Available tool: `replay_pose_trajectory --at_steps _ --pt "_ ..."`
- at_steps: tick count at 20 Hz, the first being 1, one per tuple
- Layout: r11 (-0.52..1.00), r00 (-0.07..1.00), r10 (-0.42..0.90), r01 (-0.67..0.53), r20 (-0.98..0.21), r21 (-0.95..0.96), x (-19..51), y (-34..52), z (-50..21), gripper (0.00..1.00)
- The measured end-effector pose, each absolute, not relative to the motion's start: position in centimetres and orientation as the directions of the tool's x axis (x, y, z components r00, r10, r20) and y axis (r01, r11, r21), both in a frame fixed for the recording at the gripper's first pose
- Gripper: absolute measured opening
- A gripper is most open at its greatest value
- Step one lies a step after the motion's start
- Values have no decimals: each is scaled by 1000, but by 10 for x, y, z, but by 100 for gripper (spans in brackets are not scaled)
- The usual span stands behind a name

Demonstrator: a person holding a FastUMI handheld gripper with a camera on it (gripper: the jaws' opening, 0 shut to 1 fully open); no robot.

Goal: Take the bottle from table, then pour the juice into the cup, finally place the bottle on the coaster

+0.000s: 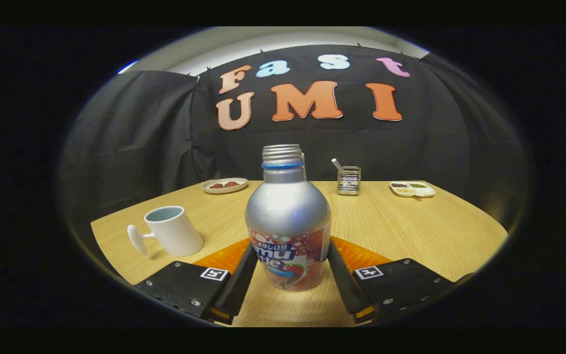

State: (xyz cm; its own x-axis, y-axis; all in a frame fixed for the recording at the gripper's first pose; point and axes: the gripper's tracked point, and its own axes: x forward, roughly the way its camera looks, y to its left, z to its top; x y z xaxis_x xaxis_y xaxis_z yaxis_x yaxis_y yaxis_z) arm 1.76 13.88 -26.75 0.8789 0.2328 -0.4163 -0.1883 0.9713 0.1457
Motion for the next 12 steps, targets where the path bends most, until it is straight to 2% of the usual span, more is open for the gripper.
replay_pose_trajectory --at_steps 12 --pt "920 905 142 -270 -400 -284 27 140 -236 78"
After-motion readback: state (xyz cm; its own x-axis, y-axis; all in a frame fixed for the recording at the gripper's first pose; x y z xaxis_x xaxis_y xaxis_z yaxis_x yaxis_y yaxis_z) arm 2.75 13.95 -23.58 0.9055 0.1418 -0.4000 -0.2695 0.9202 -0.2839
